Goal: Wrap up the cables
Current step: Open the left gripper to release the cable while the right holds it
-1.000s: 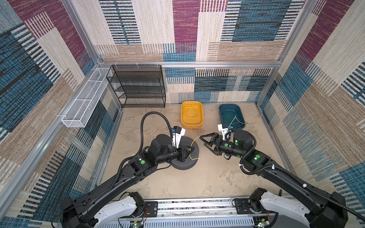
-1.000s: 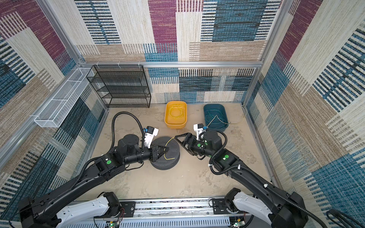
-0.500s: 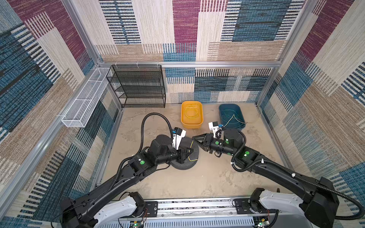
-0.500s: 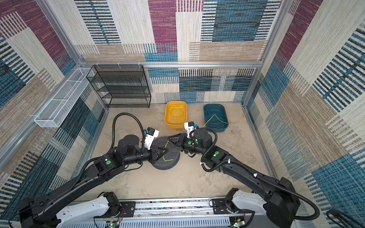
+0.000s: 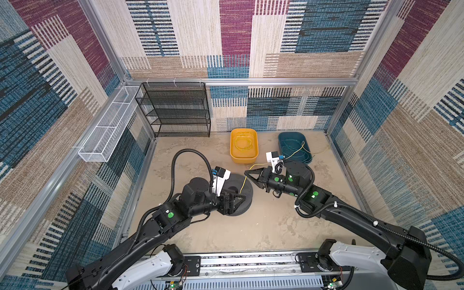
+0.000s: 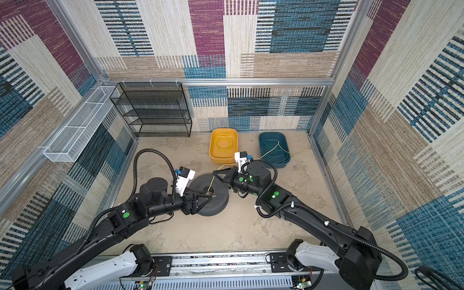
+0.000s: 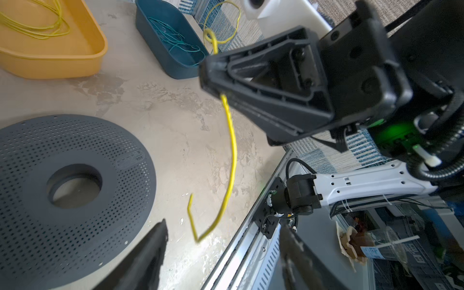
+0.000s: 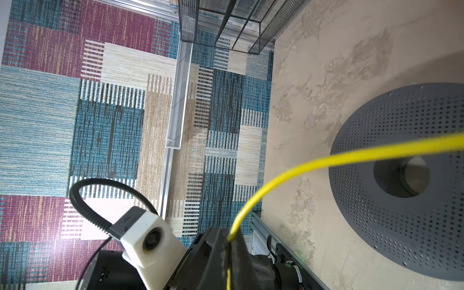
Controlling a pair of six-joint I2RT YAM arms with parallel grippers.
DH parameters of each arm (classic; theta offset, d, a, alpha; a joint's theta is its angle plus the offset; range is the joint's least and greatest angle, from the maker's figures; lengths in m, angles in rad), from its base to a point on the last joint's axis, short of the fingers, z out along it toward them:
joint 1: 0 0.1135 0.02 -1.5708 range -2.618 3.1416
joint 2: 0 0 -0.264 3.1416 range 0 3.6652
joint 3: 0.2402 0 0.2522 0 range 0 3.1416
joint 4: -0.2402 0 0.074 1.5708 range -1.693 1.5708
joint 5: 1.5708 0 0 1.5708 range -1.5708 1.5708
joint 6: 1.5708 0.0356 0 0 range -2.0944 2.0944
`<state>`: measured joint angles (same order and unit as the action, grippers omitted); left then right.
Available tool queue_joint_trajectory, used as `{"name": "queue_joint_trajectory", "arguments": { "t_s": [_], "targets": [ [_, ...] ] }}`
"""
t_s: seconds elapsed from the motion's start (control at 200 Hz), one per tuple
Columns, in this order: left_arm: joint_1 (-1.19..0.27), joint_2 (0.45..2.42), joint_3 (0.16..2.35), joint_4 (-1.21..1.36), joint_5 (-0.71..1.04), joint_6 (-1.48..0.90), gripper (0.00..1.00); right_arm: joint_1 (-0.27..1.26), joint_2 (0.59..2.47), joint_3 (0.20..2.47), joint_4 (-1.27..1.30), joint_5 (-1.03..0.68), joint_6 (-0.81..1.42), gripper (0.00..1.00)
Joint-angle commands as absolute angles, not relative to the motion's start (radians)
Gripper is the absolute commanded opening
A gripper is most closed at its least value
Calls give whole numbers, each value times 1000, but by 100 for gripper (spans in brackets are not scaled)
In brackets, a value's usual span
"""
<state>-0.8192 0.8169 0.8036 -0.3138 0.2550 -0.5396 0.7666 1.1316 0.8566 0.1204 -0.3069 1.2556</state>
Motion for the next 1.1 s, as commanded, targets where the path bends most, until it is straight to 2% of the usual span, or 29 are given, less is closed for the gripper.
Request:
{"name": "queue_joint_trajectory", "arguments": {
  "t_s": [0.0, 0.085, 0.16, 0.285, 0.501, 0.571, 0.746, 0.891, 1.092],
  "targets": [
    [-819, 732, 741, -311, 176, -534, 76, 768, 1119, 848, 171, -284, 1268, 0],
    [-818, 694, 684, -268, 152, -563, 75, 768, 1111, 845, 177, -281, 1282, 0],
    [-818, 695, 631, -200, 120, -600, 69, 769, 1105, 848, 170, -275, 1287, 0],
    [-827, 738, 569, -68, 51, -638, 45, 767, 1091, 839, 175, -267, 1302, 0],
    [-883, 718, 457, 189, -18, -577, 45, 769, 1036, 792, 199, -184, 1366, 0],
    [-920, 720, 395, 346, -21, -528, 46, 769, 1036, 789, 210, -168, 1387, 0],
    [-999, 806, 363, 526, -34, -364, 49, 768, 1060, 774, 298, -185, 1434, 0],
    [-1049, 877, 338, 732, -129, -267, 51, 767, 1066, 756, 346, -214, 1460, 0],
    [-1057, 982, 352, 855, -226, -207, 42, 767, 1035, 736, 335, -197, 1477, 0]
  ]
}}
